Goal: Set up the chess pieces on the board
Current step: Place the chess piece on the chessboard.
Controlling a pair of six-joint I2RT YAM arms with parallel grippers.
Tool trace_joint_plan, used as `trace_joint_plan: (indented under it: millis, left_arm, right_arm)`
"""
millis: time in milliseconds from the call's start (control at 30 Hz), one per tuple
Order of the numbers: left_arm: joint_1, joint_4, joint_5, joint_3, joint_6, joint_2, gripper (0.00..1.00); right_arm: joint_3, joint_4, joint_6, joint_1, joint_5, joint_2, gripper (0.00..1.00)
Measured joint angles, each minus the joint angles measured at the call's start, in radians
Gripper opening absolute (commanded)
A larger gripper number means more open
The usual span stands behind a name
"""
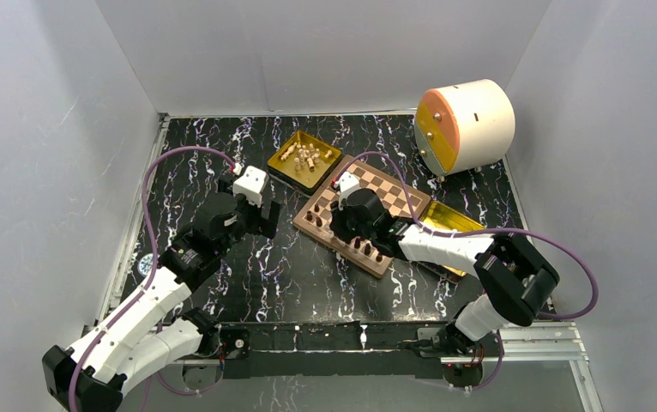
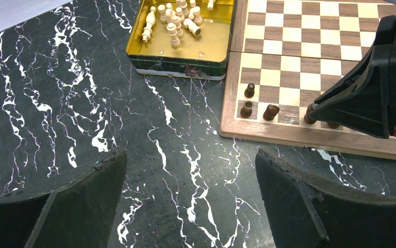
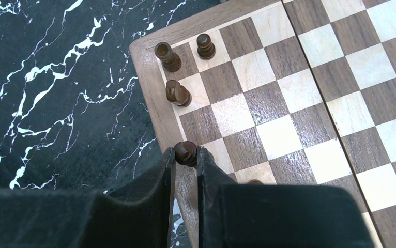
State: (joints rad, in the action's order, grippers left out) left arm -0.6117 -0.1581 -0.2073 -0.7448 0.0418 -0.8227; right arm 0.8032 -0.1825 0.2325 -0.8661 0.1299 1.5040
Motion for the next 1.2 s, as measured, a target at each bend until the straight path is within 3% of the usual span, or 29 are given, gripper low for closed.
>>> trace_joint_plan:
  millis: [400, 1200]
  left_arm:
    - [0.0, 0.0, 0.0, 0.0, 0.0, 0.0, 0.92]
    - [0.0, 0.0, 0.0, 0.0, 0.0, 0.0, 0.91]
  right_arm:
    - [0.0, -0.001, 0.0, 0.0, 0.006, 0.009, 0.14]
    - [0.0, 0.009, 0.0, 0.0, 0.026, 0.01, 0.32]
